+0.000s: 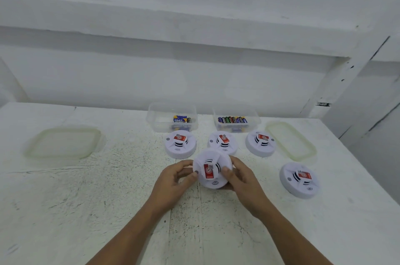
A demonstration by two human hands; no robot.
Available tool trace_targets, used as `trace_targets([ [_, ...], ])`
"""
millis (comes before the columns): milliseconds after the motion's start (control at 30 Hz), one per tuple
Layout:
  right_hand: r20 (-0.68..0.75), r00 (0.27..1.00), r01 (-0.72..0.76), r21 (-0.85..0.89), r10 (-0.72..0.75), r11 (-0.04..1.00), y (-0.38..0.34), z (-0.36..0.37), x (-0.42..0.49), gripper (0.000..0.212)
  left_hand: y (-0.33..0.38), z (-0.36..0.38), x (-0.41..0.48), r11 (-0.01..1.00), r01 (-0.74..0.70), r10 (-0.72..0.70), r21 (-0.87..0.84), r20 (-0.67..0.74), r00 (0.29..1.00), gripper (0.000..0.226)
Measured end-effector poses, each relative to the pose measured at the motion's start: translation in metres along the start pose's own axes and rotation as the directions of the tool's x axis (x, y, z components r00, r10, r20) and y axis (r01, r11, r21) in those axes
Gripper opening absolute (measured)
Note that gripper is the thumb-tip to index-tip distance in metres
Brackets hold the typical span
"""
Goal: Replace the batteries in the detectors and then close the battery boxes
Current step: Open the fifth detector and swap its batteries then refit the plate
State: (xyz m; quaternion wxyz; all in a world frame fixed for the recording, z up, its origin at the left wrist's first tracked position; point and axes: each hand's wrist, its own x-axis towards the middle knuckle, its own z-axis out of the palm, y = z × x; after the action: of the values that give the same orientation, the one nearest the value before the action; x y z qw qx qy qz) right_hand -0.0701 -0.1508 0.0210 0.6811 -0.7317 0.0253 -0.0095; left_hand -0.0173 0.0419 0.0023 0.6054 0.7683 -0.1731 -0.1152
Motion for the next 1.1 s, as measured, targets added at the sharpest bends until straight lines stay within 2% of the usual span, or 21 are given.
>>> trace_targets([
  [133, -0.062, 0.994, -0.076, 0.144, 0.085, 0.987, 0.006, 0.011, 0.010, 0.029, -0.004, -0.001, 0.002, 0.999, 0.029, -0.032, -0.040, -0.056, 0.998, 0.029],
  [233, -0.070, 0.988, -0.123, 0.195, 0.139, 0.973, 0.013, 0.016, 0.013, 0.027, -0.011, -0.001, 0.005, 0.997, 0.044, -0.050, -0.056, -0.102, 0.994, 0.023],
  [567, -0.026, 0.986, -0.159, 0.198, 0.167, 0.967, 0.022, 0.014, 0.013, 0.026, -0.023, 0.001, 0.013, 0.988, 0.085, -0.098, -0.127, -0.096, 0.991, 0.041],
  [800, -0.040, 0.986, -0.148, 0.217, 0.161, 0.965, 0.024, 0.014, 0.012, 0.026, -0.026, 0.002, 0.014, 0.992, 0.067, -0.078, -0.107, -0.101, 0.992, 0.044],
  [933, -0.048, 0.987, -0.139, 0.215, 0.153, 0.967, 0.025, 0.014, 0.012, 0.026, -0.026, 0.002, 0.015, 0.995, 0.057, -0.065, -0.086, -0.102, 0.993, 0.036],
  [1100, -0.059, 0.988, -0.130, 0.213, 0.145, 0.968, 0.027, 0.014, 0.011, 0.026, -0.029, 0.002, 0.014, 0.995, 0.056, -0.064, -0.087, -0.099, 0.993, 0.042],
])
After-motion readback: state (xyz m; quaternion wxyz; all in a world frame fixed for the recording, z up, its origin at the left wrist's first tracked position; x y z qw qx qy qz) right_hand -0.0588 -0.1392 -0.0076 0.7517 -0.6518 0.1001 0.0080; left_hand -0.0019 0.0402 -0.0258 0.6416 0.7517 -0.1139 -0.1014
